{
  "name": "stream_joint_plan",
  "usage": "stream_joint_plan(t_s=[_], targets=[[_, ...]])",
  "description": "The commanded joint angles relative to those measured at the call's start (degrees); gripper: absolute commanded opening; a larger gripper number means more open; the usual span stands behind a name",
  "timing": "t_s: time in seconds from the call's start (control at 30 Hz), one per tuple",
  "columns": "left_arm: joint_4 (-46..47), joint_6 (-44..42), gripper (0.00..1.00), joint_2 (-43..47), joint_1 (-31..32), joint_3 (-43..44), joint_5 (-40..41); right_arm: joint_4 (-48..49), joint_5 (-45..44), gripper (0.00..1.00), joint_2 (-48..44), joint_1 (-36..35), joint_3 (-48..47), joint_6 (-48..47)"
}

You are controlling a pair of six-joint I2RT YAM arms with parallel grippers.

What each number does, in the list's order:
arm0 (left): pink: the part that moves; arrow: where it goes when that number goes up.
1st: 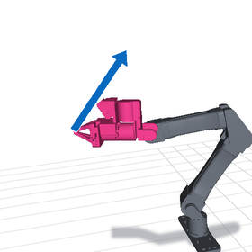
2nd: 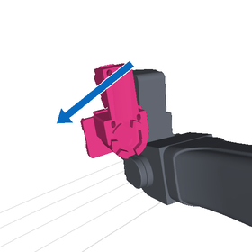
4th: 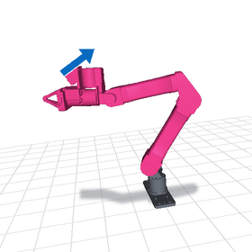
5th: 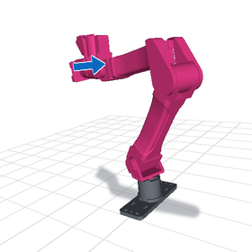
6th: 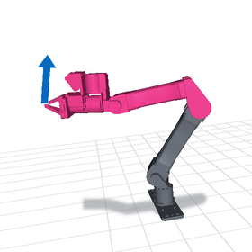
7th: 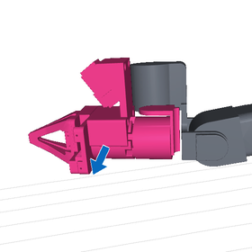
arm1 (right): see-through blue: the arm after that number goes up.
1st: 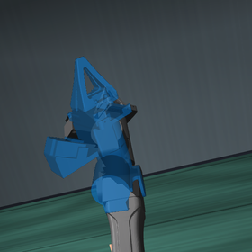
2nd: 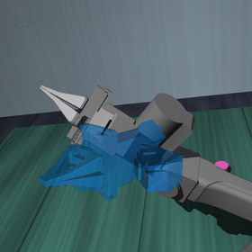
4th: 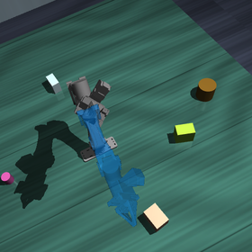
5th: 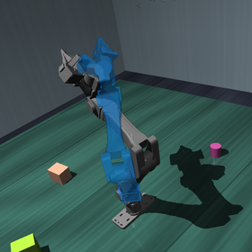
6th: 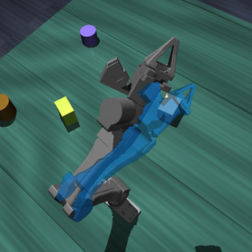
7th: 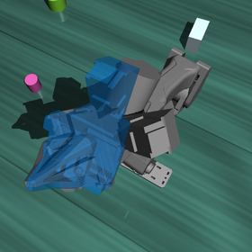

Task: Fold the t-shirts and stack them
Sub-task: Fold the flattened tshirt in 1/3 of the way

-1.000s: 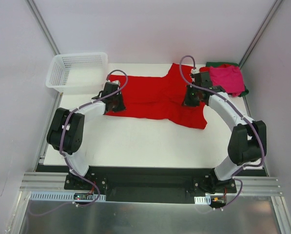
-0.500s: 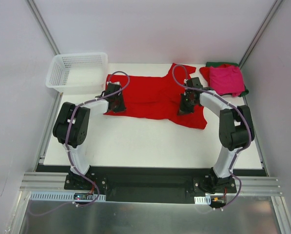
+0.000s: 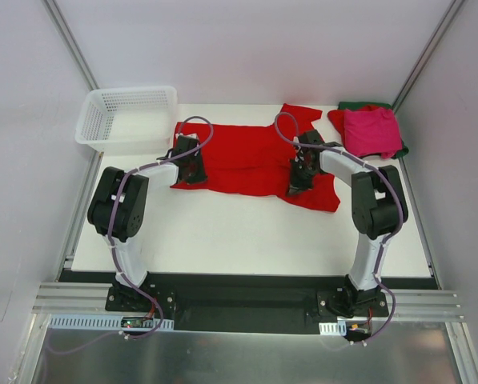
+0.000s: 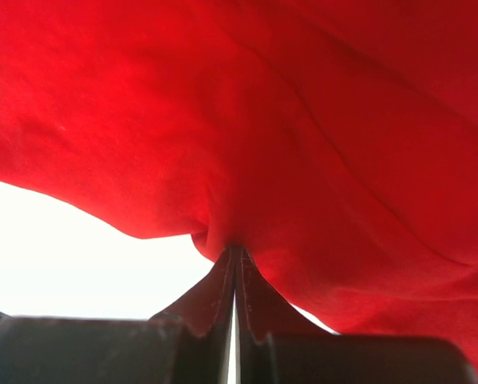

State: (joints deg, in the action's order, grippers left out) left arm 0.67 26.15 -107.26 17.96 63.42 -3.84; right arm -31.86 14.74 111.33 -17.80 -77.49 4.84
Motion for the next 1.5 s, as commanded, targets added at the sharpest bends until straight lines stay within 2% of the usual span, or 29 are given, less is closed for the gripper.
stream_joint_plan(t_s=[0.0, 0.3, 0.5, 0.8, 0.97, 1.17, 1.47], targets=[[-0.4, -0.14, 0.0, 0.73, 0.15, -1.71, -0.9, -2.42, 2.22, 0.01, 0.56, -0.65, -1.96, -1.5], [-0.4, -0.75, 0.0, 13.03, 1.38, -4.09, -6.79, -4.18, 2.57, 0.01, -6.03, -1.27, -2.4, -1.68], [-0.4, -1.36, 0.0, 19.02, 1.73, -5.06, -5.05, -5.41, 0.21, 0.01, -8.94, -1.27, -5.03, -2.56], [1.61, -3.56, 0.0, 9.27, 1.73, -1.11, -0.65, 1.79, -6.82, 0.01, -2.17, -1.01, -5.91, -2.73], [2.06, -4.35, 0.0, 3.83, 1.73, 1.62, 0.66, 2.24, -9.56, 0.01, 1.07, -0.83, -9.15, -3.26], [2.06, -5.23, 0.0, 1.09, 1.73, 2.68, 1.29, 1.18, -8.42, 0.01, 3.89, -0.57, -10.13, -3.79], [1.36, -5.15, 0.0, 1.0, 1.73, 0.75, 1.11, -0.93, 0.1, 0.01, 5.31, -0.65, -8.03, -4.4]])
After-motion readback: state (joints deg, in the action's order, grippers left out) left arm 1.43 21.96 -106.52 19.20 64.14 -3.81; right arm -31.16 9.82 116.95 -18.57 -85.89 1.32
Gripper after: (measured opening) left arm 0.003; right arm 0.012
